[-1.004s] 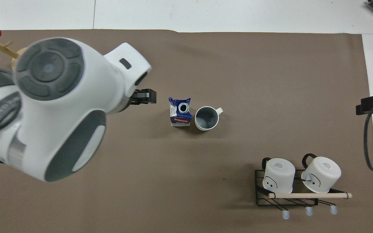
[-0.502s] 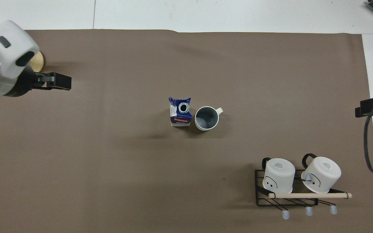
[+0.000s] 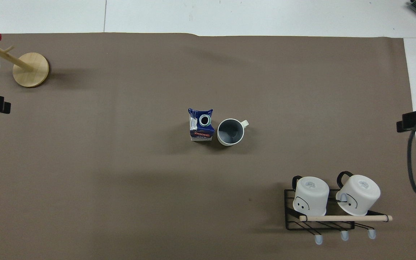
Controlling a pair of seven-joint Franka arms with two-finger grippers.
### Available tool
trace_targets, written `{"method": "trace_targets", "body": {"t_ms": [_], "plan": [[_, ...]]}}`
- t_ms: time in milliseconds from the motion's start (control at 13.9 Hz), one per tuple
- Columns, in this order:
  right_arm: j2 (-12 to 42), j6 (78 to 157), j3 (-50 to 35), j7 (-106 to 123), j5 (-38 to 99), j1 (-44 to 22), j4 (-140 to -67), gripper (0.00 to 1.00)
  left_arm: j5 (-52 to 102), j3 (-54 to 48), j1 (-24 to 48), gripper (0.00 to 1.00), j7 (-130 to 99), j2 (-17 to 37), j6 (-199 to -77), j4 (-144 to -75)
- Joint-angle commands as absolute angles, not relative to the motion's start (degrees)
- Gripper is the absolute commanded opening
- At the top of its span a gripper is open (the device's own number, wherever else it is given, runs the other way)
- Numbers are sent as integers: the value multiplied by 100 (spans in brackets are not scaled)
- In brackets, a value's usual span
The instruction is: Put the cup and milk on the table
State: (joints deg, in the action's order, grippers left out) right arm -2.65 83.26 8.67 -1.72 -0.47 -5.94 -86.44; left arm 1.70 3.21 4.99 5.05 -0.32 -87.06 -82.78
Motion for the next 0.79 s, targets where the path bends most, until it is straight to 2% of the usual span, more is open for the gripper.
{"method": "trace_targets", "body": {"t_ms": [0, 717], "plan": [[-308, 8253, 835, -35, 53, -510, -8605, 100, 246, 281, 396, 100, 624, -105, -8394, -8226], [-299, 8306, 817, -62, 35, -484, -8596, 100, 123, 299, 404, 100, 624, -378, -8385, -8666]]}}
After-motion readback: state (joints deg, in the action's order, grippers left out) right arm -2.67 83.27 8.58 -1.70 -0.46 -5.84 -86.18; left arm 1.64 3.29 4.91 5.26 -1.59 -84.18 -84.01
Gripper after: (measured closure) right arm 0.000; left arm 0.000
